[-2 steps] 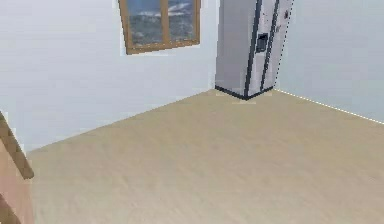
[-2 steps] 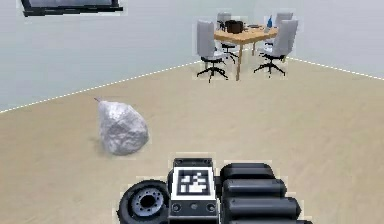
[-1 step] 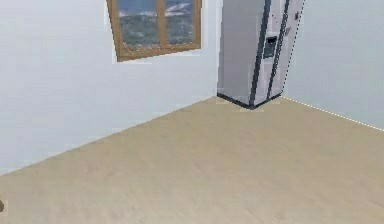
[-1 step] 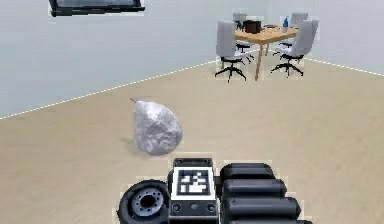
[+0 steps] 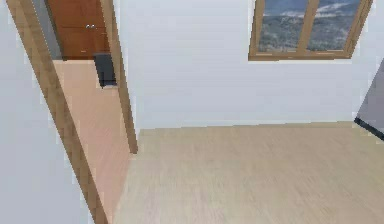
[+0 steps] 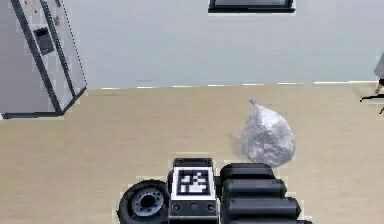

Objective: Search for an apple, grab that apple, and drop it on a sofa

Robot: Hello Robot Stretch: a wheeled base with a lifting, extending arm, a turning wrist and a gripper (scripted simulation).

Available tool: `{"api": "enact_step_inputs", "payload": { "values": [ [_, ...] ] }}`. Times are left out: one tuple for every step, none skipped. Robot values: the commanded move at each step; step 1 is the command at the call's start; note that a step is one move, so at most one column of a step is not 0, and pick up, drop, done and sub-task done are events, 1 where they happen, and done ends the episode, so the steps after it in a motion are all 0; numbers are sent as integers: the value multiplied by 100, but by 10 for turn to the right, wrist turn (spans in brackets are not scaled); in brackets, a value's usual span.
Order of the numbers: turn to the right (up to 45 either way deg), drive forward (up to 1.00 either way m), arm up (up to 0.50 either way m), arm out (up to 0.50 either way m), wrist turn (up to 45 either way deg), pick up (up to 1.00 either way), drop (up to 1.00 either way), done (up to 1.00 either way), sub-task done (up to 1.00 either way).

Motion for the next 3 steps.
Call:
{"api": "enact_step_inputs", "payload": {
  "values": [
    [-30,0,0,0,0,0,0,0,0],
    [0,100,0,0,0,0,0,0,0],
    [-450,0,0,0,0,0,0,0,0]
  ]
}}
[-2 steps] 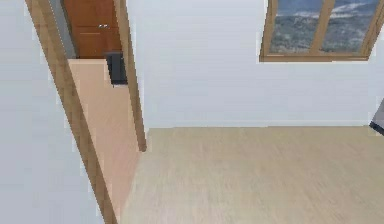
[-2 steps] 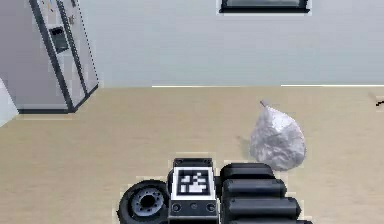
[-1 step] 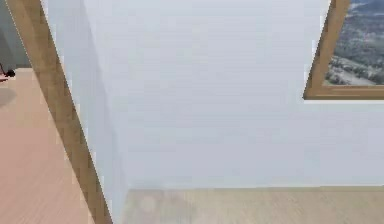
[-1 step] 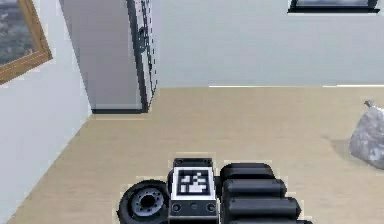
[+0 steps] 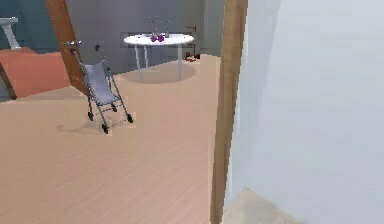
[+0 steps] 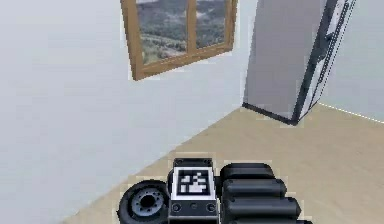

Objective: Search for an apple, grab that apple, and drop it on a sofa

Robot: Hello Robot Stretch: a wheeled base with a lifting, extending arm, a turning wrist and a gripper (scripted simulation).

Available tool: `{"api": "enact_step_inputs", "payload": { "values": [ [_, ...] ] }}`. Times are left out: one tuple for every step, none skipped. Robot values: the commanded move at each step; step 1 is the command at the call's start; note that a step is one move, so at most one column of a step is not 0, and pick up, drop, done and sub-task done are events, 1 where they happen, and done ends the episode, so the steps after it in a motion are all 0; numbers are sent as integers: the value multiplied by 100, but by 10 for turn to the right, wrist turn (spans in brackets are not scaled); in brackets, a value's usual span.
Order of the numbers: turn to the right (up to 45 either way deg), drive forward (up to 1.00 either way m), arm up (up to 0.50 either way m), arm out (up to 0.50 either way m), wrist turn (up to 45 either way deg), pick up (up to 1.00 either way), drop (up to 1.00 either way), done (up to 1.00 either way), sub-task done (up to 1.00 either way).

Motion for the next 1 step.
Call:
{"api": "enact_step_inputs", "payload": {
  "values": [
    [-120,0,0,0,0,0,0,0,0]
  ]
}}
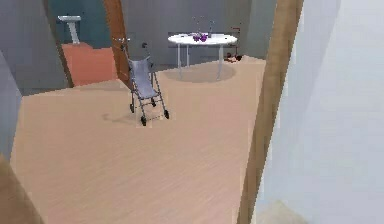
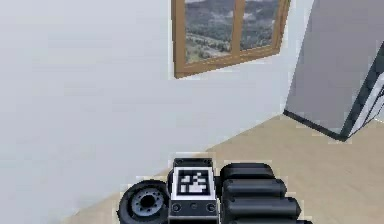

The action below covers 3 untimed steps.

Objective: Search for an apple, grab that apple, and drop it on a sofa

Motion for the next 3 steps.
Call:
{"api": "enact_step_inputs", "payload": {
  "values": [
    [0,100,0,0,0,0,0,0,0],
    [-150,0,0,0,0,0,0,0,0],
    [0,15,0,0,0,0,0,0,0]
  ]
}}
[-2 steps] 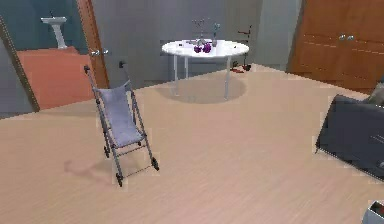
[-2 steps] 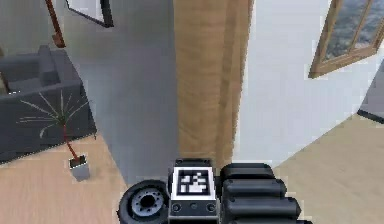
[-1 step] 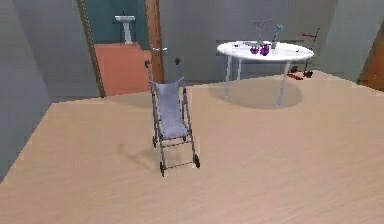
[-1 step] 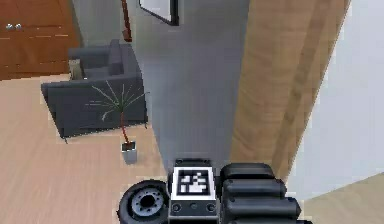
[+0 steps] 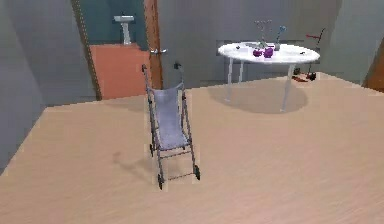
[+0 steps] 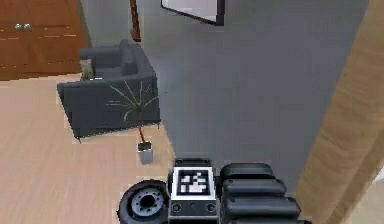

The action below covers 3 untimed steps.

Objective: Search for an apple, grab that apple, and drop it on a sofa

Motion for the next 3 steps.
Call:
{"api": "enact_step_inputs", "payload": {
  "values": [
    [450,0,0,0,0,0,0,0,0],
    [0,100,0,0,0,0,0,0,0],
    [0,100,0,0,0,0,0,0,0]
  ]
}}
